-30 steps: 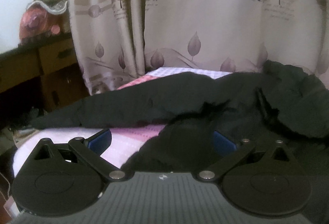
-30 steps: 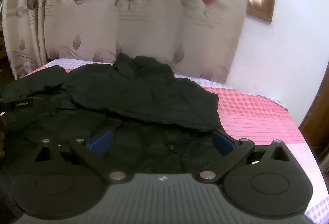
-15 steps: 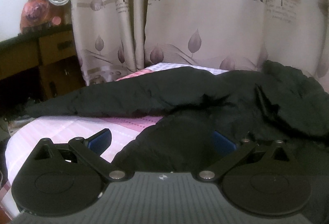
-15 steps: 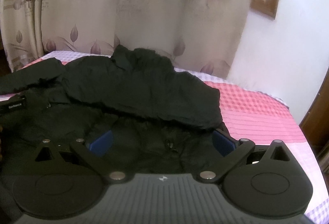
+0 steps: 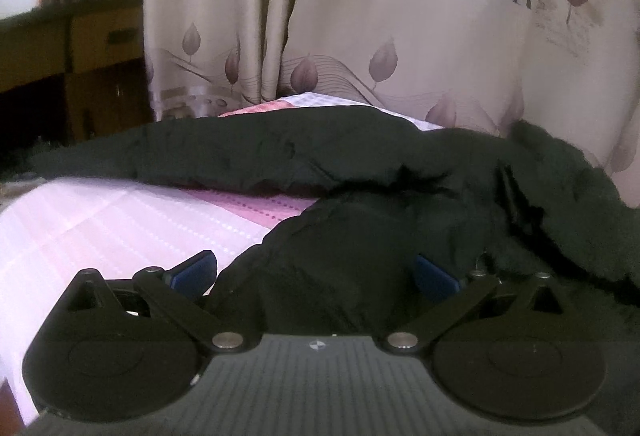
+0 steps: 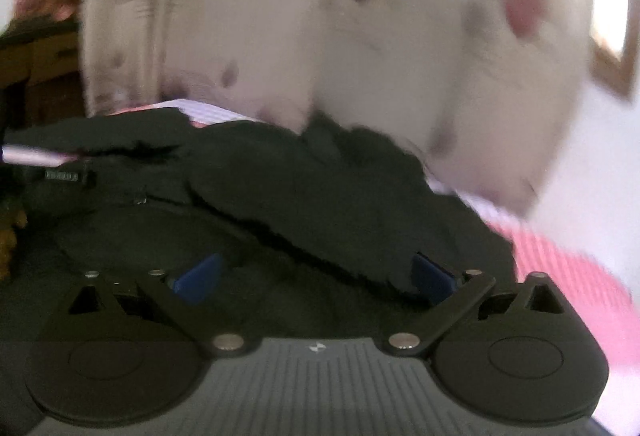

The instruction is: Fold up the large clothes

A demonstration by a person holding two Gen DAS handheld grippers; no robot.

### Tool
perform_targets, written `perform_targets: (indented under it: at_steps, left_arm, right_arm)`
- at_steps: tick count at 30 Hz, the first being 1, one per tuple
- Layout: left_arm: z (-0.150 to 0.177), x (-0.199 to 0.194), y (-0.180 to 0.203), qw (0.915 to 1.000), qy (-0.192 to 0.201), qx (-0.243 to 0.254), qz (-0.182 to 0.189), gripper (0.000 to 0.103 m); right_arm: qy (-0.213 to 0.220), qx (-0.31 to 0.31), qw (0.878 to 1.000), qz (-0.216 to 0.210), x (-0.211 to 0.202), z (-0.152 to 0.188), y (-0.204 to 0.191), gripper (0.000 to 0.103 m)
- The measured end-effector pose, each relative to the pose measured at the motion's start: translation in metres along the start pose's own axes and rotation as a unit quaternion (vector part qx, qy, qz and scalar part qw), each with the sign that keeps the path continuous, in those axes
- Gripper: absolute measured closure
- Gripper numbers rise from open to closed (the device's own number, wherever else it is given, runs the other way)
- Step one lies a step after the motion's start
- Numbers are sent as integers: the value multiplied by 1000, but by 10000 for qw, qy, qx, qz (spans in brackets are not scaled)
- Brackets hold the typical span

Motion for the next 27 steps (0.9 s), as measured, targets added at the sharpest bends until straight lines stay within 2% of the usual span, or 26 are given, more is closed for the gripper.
perform_targets:
  at_steps: [2,3,7,10,13,14,15,16,17,21,24,27]
  left_arm:
    - [0,-1,-1,10000,8,-72,40,0]
    - [0,-1,-2,9999,13,-112,54,0]
    - [0,-1,-5,9995,5,-305,115,0]
    - [1,1,-9,9987,-67,-476,177,0]
    - [3,4,-13,9973,-170,-677,215,0]
    - [3,5,-15,9969,-206,-727,220,0]
    - [4,6,-16,9964,-249,-783,219,0]
    - [4,7,-17,9960,-278,-821,211,0]
    - [4,7,-18,9958,-290,-840,205,0]
    - [4,7,-17,9964,-304,-777,151,0]
    - [3,9,-17,9966,-317,-751,109,0]
    - [3,10,-16,9968,-328,-720,64,0]
  right_arm:
    - [7,-346,9993,-167,19,-9,-16,24]
    - [56,-503,9984,-252,29,-14,-24,24]
    - [141,-1440,9895,-73,79,-29,-57,23]
    - [-116,-2060,9784,123,126,-26,-75,23]
    - [-419,-1847,9819,6,162,-29,-70,24]
    - [-554,-1690,9840,-112,171,-31,-65,37]
    - [-699,-1645,9838,-127,176,-32,-61,74]
    - [-815,-1670,9826,2,178,-33,-52,90]
    - [-733,-1652,9835,114,175,-37,-42,97]
    - [-193,-750,9933,855,120,-59,66,97]
    - [-28,-324,9844,1730,66,-52,170,97]
    - [-182,126,9659,2580,5,-21,281,97]
Point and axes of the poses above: each gripper's, at about its wrist camera, not at the fingertips, and x roughly the way its jaws point, y to its right, z to its underside, the point moved 10 cm from there along x, roughly the way its jaws point
